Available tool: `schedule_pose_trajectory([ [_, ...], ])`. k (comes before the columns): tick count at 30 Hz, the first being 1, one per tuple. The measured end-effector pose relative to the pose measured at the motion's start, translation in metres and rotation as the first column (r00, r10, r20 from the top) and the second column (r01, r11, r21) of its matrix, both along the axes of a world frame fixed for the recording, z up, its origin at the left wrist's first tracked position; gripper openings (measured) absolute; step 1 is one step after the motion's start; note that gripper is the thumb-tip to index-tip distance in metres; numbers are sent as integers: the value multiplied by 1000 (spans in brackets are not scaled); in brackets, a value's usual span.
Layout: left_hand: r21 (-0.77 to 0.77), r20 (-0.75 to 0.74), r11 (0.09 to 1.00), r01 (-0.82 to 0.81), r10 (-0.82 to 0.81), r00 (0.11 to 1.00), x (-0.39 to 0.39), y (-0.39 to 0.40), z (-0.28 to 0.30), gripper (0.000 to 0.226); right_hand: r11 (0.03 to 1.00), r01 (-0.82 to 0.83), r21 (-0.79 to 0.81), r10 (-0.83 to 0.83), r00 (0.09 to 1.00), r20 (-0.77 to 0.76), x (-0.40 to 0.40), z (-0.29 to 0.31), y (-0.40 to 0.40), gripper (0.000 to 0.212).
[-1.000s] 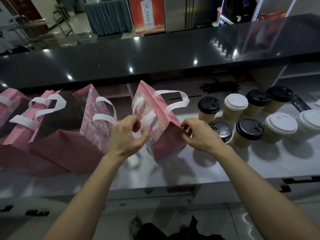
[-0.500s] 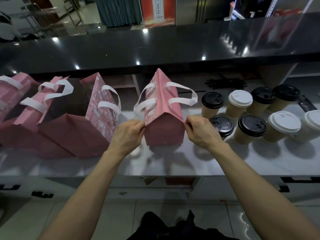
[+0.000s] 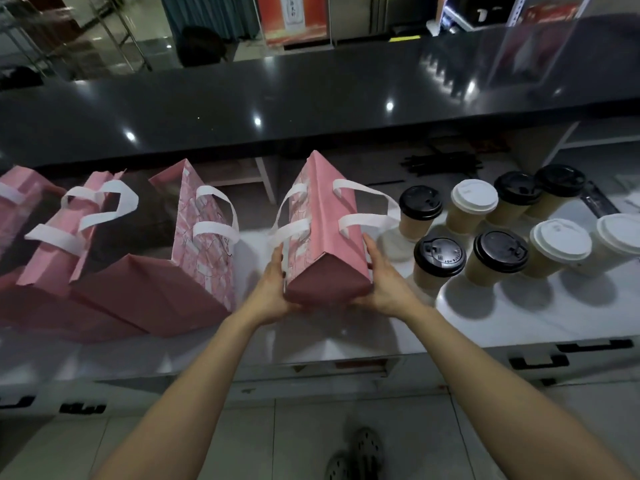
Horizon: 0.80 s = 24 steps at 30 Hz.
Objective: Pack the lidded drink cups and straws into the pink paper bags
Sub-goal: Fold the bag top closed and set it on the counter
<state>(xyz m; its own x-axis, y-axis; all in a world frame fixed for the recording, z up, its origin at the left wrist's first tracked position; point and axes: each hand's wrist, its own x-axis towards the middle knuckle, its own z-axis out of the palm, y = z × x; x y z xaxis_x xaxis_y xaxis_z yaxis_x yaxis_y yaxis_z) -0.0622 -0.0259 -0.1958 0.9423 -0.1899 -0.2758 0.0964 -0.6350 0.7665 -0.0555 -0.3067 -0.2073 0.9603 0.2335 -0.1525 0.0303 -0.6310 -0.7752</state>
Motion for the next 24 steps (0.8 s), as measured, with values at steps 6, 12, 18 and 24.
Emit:
schedule_pose_trajectory([
  [6, 43, 111, 998, 52, -57, 992, 0, -6, 7, 158, 996, 7, 91, -15, 997, 82, -8, 9, 5, 138],
  [12, -95, 280, 992, 88, -58, 958, -18, -5, 38, 154, 993, 8, 119, -31, 981, 191, -30, 49, 3, 135],
  [18, -104, 431, 983, 148, -90, 898, 1, -38, 101, 147, 991, 42, 128, -83, 940, 330, -31, 124, -37, 132],
  [24, -98, 542, 966, 241, -152, 827, 49, -120, 165, 152, 989, 76, 125, -124, 888, 443, 0, 181, -112, 141],
])
